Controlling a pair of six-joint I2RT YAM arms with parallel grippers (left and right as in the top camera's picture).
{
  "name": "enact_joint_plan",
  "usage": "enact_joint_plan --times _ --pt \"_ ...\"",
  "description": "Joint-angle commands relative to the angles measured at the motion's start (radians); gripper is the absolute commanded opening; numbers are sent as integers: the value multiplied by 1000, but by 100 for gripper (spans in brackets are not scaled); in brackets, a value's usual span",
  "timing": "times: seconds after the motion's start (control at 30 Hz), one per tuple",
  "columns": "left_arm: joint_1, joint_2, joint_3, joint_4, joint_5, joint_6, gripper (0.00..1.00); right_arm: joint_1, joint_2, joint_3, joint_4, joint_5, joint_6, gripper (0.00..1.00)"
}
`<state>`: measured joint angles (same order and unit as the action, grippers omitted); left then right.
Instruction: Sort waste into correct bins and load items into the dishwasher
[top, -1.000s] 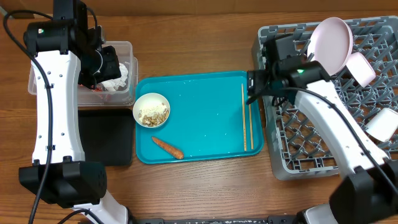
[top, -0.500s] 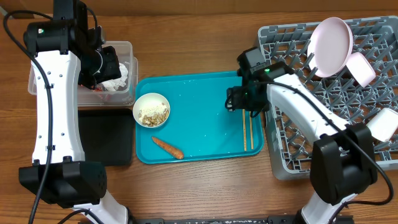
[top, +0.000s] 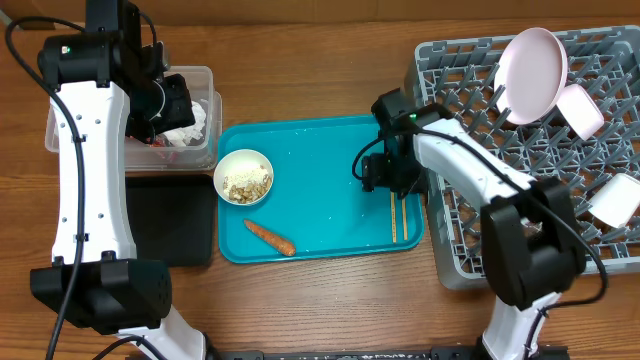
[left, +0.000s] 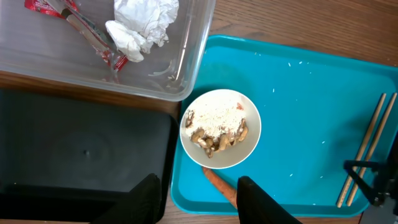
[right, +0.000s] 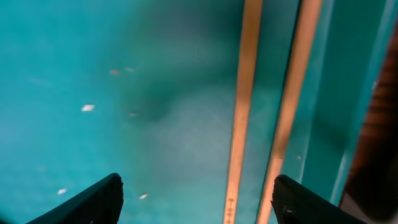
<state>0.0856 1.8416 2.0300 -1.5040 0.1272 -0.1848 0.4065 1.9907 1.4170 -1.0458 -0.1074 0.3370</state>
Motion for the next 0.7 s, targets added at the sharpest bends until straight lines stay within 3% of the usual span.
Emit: enact_joint_plan --times 0.0,0.43,0.6,0.67 --pt "5 -24 14 -3 3 -19 43 -1 36 -4 -10 -6 9 79" --pt "5 -24 14 -3 3 -22 43 0 71 -4 -27 -32 28 69" --pt "5 -24 14 -3 3 -21 43 0 71 -4 -26 -25 35 57" --pt "5 -24 14 -3 3 -21 43 0 71 -4 -24 -25 35 45"
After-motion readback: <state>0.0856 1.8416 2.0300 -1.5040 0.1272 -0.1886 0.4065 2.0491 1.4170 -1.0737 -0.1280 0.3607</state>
